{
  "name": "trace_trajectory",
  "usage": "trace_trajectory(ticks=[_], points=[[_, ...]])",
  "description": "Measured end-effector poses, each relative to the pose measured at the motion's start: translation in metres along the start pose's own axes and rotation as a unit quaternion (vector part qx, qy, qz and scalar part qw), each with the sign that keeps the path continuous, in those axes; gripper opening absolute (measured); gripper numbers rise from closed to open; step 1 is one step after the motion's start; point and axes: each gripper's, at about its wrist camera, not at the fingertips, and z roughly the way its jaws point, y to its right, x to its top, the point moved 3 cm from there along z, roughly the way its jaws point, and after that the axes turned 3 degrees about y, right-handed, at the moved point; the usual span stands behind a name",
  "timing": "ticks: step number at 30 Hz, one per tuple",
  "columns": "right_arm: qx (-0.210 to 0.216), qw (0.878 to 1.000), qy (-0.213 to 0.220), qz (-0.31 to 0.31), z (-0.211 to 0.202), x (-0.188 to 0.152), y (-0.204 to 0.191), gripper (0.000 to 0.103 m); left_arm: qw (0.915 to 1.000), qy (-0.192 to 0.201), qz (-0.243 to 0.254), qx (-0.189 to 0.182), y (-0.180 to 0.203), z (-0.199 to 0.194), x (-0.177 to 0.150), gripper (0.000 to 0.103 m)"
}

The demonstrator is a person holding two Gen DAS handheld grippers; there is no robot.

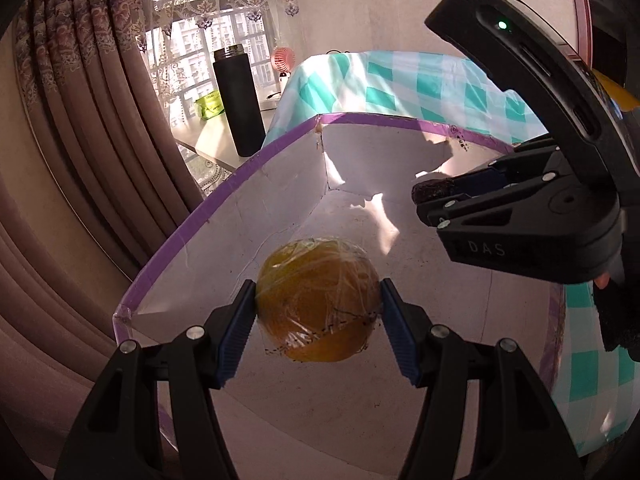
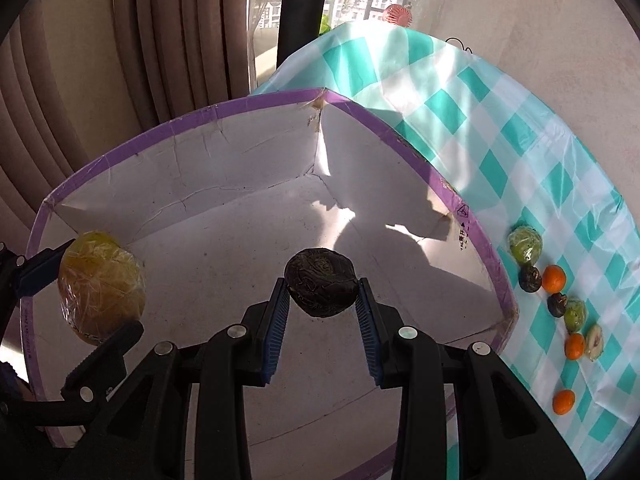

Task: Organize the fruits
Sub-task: 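Lower the pomelo into the box and open left tool while right tool releases the mangosteen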

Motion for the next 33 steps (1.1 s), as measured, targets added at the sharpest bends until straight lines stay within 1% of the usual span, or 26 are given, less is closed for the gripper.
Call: trace_trajectory(ticks=[3,4,5,7,9,11,13,14,15,17,19,21,23,24,25,26,27,28,29,31,32,33], points=[[-0.003,0.998,-0.054,-0.038,0.023,-0.001,-0.013,0.035,0.9993,-0.033,0.017,-0.005,-0.002,0.014,0.004,0.062],[-0.007,0.997,-0.068,-0.045,0.029,-0.001,-0.016,0.035,0.9985,-0.05,0.022,-0.007,-0.004,0.021,0.006,0.062],[-0.013,0.995,-0.082,-0.054,0.033,-0.002,-0.019,0.035,0.9967,-0.075,0.03,-0.01,-0.007,0.029,0.006,0.062],[-0.022,0.993,-0.091,-0.071,0.035,0.0,-0.024,0.035,0.9914,-0.123,0.044,0.001,-0.013,0.045,0.002,0.062],[-0.029,0.991,-0.103,-0.085,0.039,0.0,-0.028,0.035,0.9877,-0.144,0.059,0.018,-0.019,0.055,-0.001,0.062],[-0.022,0.99,-0.11,-0.089,0.041,0.0,-0.029,0.035,0.9854,-0.159,0.06,0.012,-0.024,0.062,-0.004,0.063],[-0.023,0.99,-0.108,-0.086,0.039,0.001,-0.028,0.046,0.9851,-0.164,0.05,0.0,-0.029,0.063,-0.005,0.063],[-0.022,0.991,-0.104,-0.085,0.037,0.002,-0.028,0.056,0.9861,-0.159,0.048,0.001,-0.03,0.062,-0.003,0.068],[-0.02,0.991,-0.098,-0.086,0.035,0.004,-0.028,0.065,0.9869,-0.155,0.044,0.007,-0.033,0.06,-0.002,0.075],[-0.023,0.992,-0.084,-0.087,0.028,0.005,-0.027,0.07,0.9881,-0.15,0.033,0.004,-0.038,0.059,-0.001,0.082],[-0.03,0.995,-0.059,-0.079,0.016,0.007,-0.023,0.07,0.989,-0.146,0.021,0.002,-0.042,0.056,0.001,0.082],[-0.022,0.999,-0.008,-0.049,-0.008,0.007,-0.014,0.071,0.9923,-0.123,0.011,0.003,-0.043,0.045,0.004,0.082],[-0.006,0.998,0.067,-0.008,-0.042,0.004,-0.001,0.076,0.9973,-0.073,0.002,0.005,-0.045,0.024,0.013,0.082],[-0.002,0.993,0.114,0.014,-0.063,-0.001,0.007,0.082,0.9992,-0.039,-0.002,0.011,-0.044,0.01,0.019,0.082],[-0.001,0.986,0.164,0.034,-0.084,-0.008,0.015,0.087,0.9998,-0.003,-0.002,0.018,-0.042,-0.004,0.024,0.083],[-0.002,0.977,0.209,0.052,-0.104,-0.017,0.024,0.086,0.9991,0.032,-0.002,0.027,-0.039,-0.019,0.029,0.09],[-0.007,0.966,0.251,0.068,-0.123,-0.029,0.033,0.086,0.997,0.069,-0.003,0.037,-0.034,-0.035,0.033,0.102],[-0.014,0.955,0.284,0.081,-0.135,-0.039,0.043,0.086,0.9937,0.104,-0.002,0.041,-0.028,-0.05,0.037,0.101],[-0.024,0.946,0.309,0.091,-0.147,-0.053,0.052,0.086,0.9905,0.132,0.0,0.041,-0.021,-0.062,0.04,0.101],[-0.049,0.933,0.341,0.106,-0.159,-0.079,0.068,0.086,0.9845,0.172,0.01,0.032,0.0,-0.086,0.052,0.101],[-0.066,0.93,0.345,0.109,-0.163,-0.093,0.079,0.086,0.9814,0.189,0.016,0.027,0.012,-0.094,0.054,0.101],[-0.086,0.93,0.339,0.112,-0.162,-0.105,0.087,0.086,0.9784,0.204,0.024,0.022,0.03,-0.103,0.058,0.101]])
